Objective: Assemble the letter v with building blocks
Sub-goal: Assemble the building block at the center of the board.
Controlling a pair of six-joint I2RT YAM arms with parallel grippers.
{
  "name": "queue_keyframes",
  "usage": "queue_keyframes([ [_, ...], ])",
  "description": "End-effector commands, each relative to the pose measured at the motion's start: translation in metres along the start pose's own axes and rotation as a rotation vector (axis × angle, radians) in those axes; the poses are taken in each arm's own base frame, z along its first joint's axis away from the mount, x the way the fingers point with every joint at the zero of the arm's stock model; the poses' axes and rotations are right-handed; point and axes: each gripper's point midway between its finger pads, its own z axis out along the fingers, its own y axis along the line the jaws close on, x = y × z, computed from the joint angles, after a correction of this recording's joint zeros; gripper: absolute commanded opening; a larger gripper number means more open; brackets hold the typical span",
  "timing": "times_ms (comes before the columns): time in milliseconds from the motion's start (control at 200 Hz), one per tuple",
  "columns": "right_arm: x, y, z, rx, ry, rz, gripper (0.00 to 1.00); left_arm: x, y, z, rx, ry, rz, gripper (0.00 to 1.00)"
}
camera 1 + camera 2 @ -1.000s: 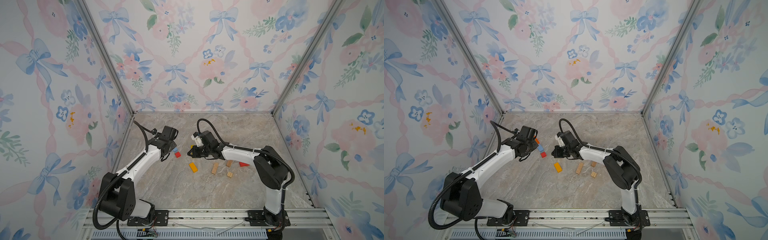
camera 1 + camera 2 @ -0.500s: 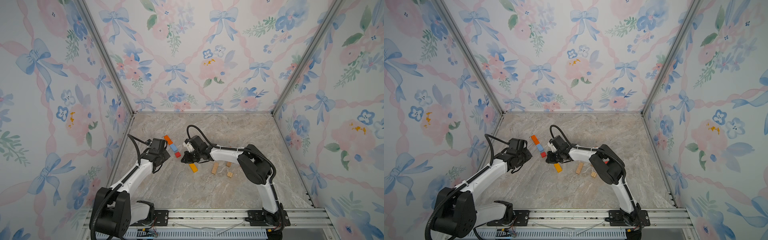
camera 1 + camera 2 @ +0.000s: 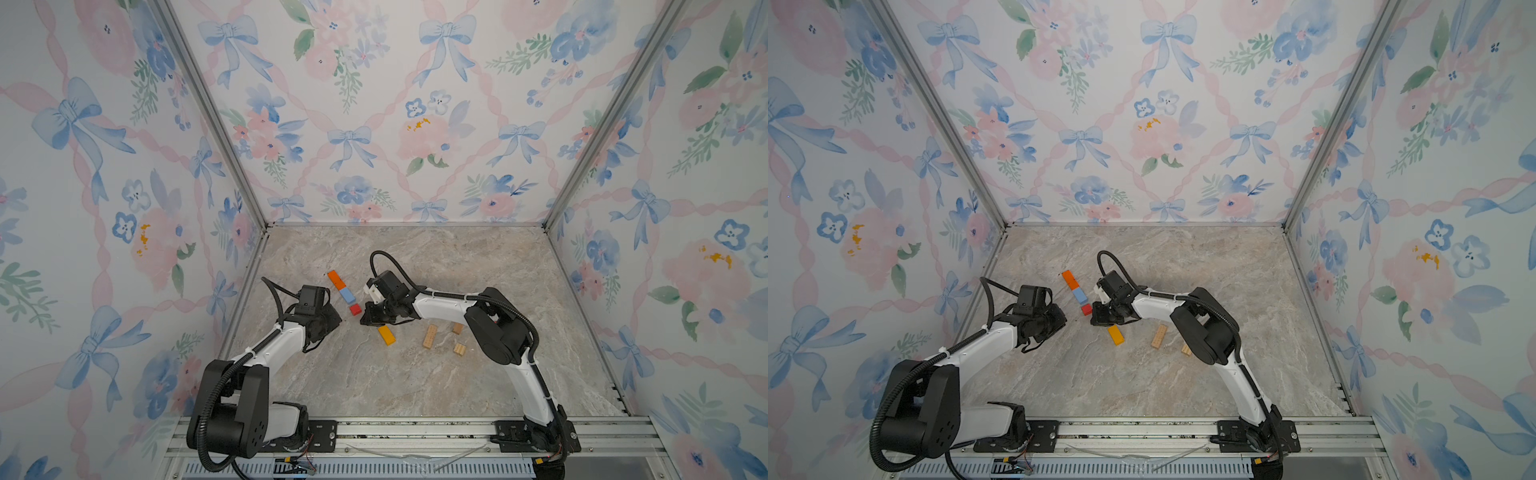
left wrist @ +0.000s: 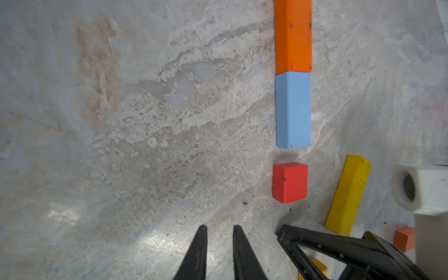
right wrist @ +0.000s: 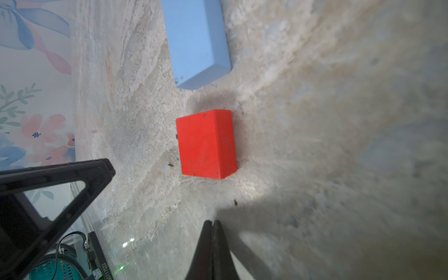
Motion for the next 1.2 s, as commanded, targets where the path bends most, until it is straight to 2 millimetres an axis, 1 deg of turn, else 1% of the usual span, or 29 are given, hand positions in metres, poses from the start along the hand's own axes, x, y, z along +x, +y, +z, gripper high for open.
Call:
queue_keyframes([
  [0, -0.002, -0.013, 0.007, 0.041, 0.008, 0.031, 0.00, 0.006, 0.002, 0.007, 0.013, 0.028, -0.003, 0.22],
  [100, -0.004, -0.014, 0.010, 0.038, 0.010, 0.035, 0.00, 0.009, 0.004, 0.010, 0.015, 0.043, -0.014, 0.21],
  [340, -0.008, -0.019, 0.016, 0.044, 0.004, 0.047, 0.00, 0.013, 0.001, 0.019, 0.059, 0.081, -0.049, 0.20],
  [520, -0.014, -0.026, 0.016, 0.052, -0.016, 0.065, 0.00, 0.015, 0.003, 0.024, 0.053, 0.097, -0.053, 0.20],
  [655, -0.020, -0.026, 0.016, 0.049, -0.028, 0.068, 0.00, 0.016, 0.006, 0.027, 0.040, 0.107, -0.065, 0.20],
  [900, -0.023, -0.030, 0.017, 0.049, -0.031, 0.076, 0.00, 0.015, 0.004, 0.031, 0.045, 0.114, -0.070, 0.19],
  [1195, -0.028, -0.033, 0.019, 0.046, -0.043, 0.092, 0.00, 0.016, 0.002, 0.041, 0.060, 0.136, -0.079, 0.14],
])
